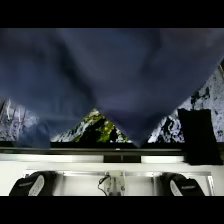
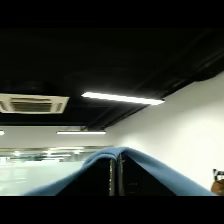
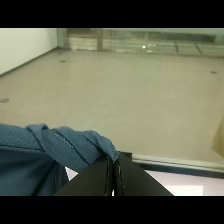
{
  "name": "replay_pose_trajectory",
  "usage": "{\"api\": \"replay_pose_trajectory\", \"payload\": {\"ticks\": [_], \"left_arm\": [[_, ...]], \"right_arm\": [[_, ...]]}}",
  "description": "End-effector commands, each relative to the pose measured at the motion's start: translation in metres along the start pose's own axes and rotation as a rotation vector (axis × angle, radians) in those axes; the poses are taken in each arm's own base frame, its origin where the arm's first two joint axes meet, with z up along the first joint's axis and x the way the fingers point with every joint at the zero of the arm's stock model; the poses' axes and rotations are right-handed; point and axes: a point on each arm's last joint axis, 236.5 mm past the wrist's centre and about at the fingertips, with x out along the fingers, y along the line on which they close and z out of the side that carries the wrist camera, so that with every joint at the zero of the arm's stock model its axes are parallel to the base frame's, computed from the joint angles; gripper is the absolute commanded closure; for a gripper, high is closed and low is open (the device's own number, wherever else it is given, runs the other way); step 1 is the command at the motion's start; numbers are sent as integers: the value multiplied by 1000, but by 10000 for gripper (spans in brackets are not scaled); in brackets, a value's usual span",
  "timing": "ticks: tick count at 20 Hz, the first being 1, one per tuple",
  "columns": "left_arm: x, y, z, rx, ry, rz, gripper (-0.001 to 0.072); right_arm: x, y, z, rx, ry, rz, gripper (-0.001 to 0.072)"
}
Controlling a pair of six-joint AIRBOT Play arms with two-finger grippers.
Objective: Fold the shirts.
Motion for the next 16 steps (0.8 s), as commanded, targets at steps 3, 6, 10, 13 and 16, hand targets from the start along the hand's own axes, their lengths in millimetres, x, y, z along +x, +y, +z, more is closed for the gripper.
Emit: {"api": "replay_pose_trajectory", "payload": {"ticks": [3, 6, 10, 13, 16], "left_arm": [[-21, 16, -44, 107, 228, 108, 672], [-41, 38, -156, 52, 605, 120, 672], [-88, 72, -326, -145, 1035, 155, 673], [-109, 101, -433, -292, 1208, 209, 673], [-100, 115, -511, -427, 1268, 223, 672]], "right_arm": [[-46, -19, -33, -9, 153, -97, 645], [-27, -26, -128, -6, 534, -110, 645], [29, -28, -251, 50, 852, -109, 645], [111, -40, -291, 107, 765, -159, 645], [190, -42, -314, 254, 638, -182, 645]]}}
